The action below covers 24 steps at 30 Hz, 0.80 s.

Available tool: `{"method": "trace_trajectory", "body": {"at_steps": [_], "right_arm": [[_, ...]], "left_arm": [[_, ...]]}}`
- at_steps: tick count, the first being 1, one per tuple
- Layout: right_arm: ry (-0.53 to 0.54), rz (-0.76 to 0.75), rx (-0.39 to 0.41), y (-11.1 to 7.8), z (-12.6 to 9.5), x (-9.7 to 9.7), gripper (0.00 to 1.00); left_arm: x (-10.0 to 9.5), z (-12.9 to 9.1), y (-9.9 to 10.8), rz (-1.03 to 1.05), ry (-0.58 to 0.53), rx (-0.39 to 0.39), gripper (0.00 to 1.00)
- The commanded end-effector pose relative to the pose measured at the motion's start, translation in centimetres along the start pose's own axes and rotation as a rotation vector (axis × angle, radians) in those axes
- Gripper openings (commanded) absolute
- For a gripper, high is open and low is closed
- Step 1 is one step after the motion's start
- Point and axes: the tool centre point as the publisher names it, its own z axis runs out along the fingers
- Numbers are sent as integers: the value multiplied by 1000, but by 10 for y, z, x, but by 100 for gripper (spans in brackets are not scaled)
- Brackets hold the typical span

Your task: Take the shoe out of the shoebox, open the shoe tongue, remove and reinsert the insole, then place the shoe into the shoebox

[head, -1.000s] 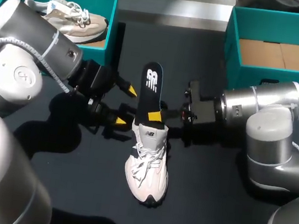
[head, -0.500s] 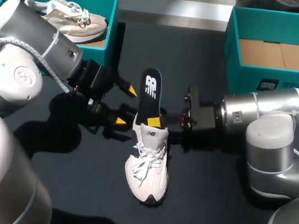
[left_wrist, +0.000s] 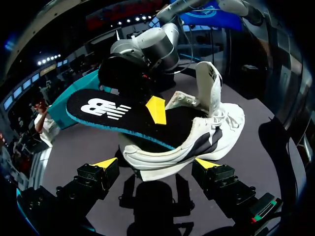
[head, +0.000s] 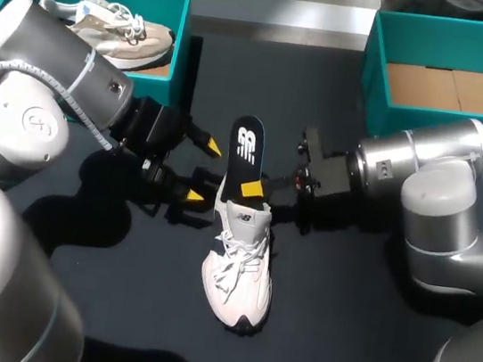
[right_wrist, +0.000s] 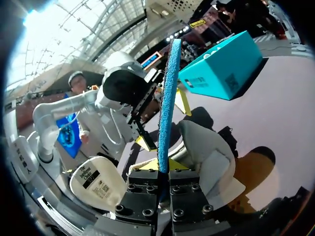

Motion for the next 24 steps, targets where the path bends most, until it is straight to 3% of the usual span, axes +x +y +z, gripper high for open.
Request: {"method": "trace_trajectory", "body": {"at_steps": [1,6,10,12,15,24], "right_arm": [[-2,44,12,-16,8,4,0],[4,103,5,-33,13,16,0],[-3,102,8,-32,10,17,0],[-11,76,8,-23,7,15,34],[-17,40,19,-11,3,10,45],[-4,-17,40,10,-4,-7,40]], "left_arm": [[0,0,-1,-1,0,-4,100],[0,0,-1,-1,0,-4,100],[0,0,-1,-1,0,-4,100],[0,0,-1,-1,0,-4,100],[0,0,-1,-1,0,-4,100],[0,0,-1,-1,0,-4,100]]}}
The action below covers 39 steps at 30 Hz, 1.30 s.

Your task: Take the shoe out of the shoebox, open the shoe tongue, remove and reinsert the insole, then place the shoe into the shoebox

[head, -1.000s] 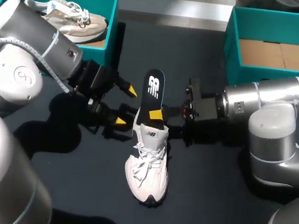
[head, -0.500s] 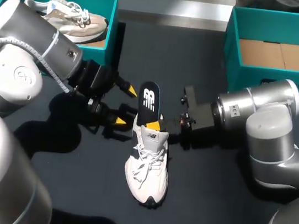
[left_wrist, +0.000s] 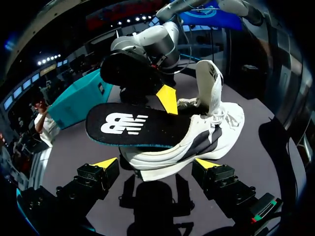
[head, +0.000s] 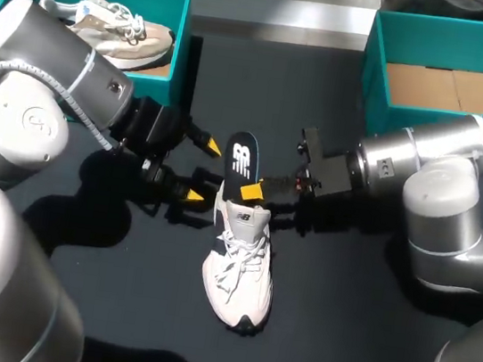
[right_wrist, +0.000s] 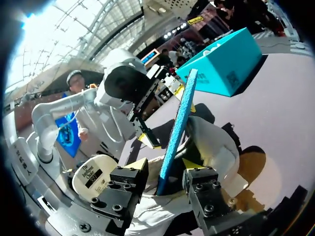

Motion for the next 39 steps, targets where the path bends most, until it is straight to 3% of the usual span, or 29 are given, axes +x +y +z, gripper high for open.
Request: {"method": "trace_trajectory", "body": {"at_steps": [1,4,8,18,24,25,26,29,35,39], "right_arm": [[16,-3,19,8,0,-13,38],[15,-5,11,9,0,-17,29],[26,6,10,9,1,-19,0],[33,112,14,-20,9,7,0],[28,123,14,-22,10,10,0],[21,114,11,-20,10,10,2],[16,104,10,-17,9,9,23],[3,78,11,-8,7,7,40],[-7,34,17,7,4,0,42],[-12,19,12,13,3,-9,36]], "left_arm": [[0,0,-1,-1,0,-4,100],[0,0,-1,-1,0,-4,100],[0,0,-1,-1,0,-4,100],[0,0,-1,-1,0,-4,100],[0,0,-1,-1,0,-4,100],[0,0,-1,-1,0,-4,100],[0,0,-1,-1,0,-4,100],[0,0,-1,-1,0,-4,100],[0,0,-1,-1,0,-4,100],[0,0,-1,-1,0,-4,100]]}}
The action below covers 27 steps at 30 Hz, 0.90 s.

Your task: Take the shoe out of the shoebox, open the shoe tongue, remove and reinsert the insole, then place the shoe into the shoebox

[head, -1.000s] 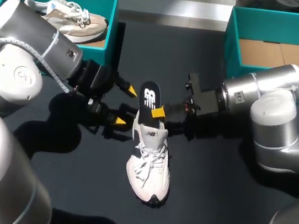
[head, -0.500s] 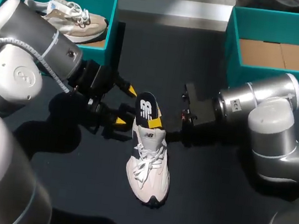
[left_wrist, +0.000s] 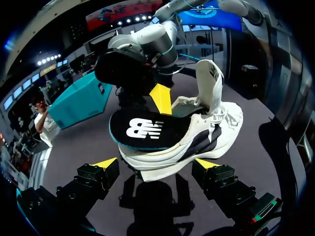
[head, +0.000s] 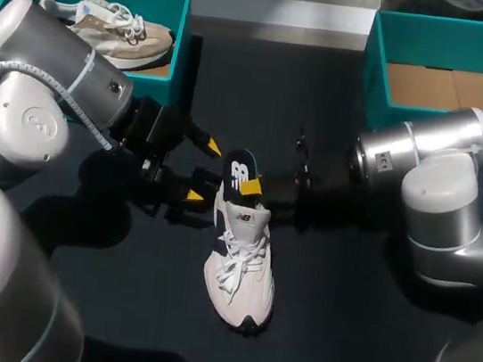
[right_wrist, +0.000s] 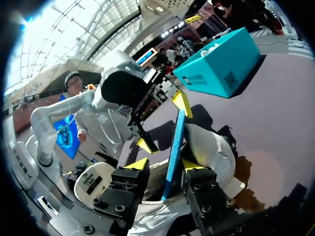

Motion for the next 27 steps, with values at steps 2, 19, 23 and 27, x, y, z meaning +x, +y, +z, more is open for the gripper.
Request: {"method": "trace_trajectory", "body": {"at_steps": [2,19,23,27], "right_arm": [[14,2,14,5,4,-11,20],[51,199,52,-34,15,11,0],[34,174,55,-29,11,8,42],[18,132,59,-15,7,4,47]], "left_arm": [[0,0,-1,-1,0,-4,100],[0,0,-1,-1,0,-4,100],[0,0,-1,-1,0,-4,100],[0,0,-1,-1,0,-4,100]]}}
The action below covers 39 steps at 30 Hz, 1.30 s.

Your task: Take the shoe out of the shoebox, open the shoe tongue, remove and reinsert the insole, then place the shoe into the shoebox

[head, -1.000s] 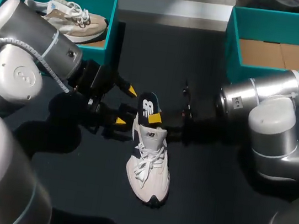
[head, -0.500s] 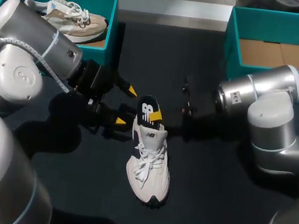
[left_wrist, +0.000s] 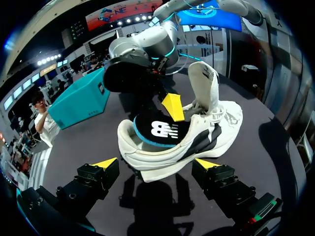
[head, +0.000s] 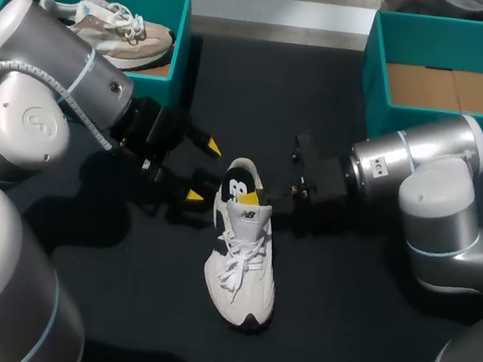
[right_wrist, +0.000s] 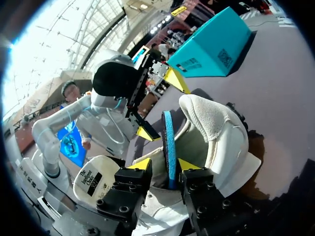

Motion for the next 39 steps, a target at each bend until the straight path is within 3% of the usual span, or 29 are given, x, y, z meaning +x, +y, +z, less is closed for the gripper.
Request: {"method": "trace_trajectory", "body": {"at_steps": [1,6,8,11,12,20,24,25,26,28,29,32,35,39], "right_arm": [[-12,-25,6,13,-4,-2,47],[-16,-50,19,25,-7,-9,44],[-15,-60,24,29,-7,-12,33],[-12,-55,34,31,-4,-16,4],[-13,-51,37,30,-3,-16,0],[-17,26,35,6,2,-11,0],[-23,32,22,4,3,-6,0],[-34,21,12,7,3,-4,6],[-38,2,-4,9,1,-2,43],[-54,-23,-15,15,0,3,49],[-63,-30,-11,18,-2,6,66],[-79,-44,4,24,-7,10,85],[-97,-56,21,31,-11,16,91],[-137,-81,32,42,-20,25,92]], "left_arm": [[0,0,-1,-1,0,-4,100],[0,0,-1,-1,0,-4,100],[0,0,-1,-1,0,-4,100],[0,0,-1,-1,0,-4,100],[0,0,-1,-1,0,-4,100],[0,0,-1,-1,0,-4,100],[0,0,-1,-1,0,-4,100],[0,0,-1,-1,0,-4,100],[0,0,-1,-1,0,-4,100],[0,0,-1,-1,0,-4,100],[0,0,-1,-1,0,-4,100],[0,0,-1,-1,0,-4,100],[0,0,-1,-1,0,-4,100],[0,0,-1,-1,0,-4,100]]}}
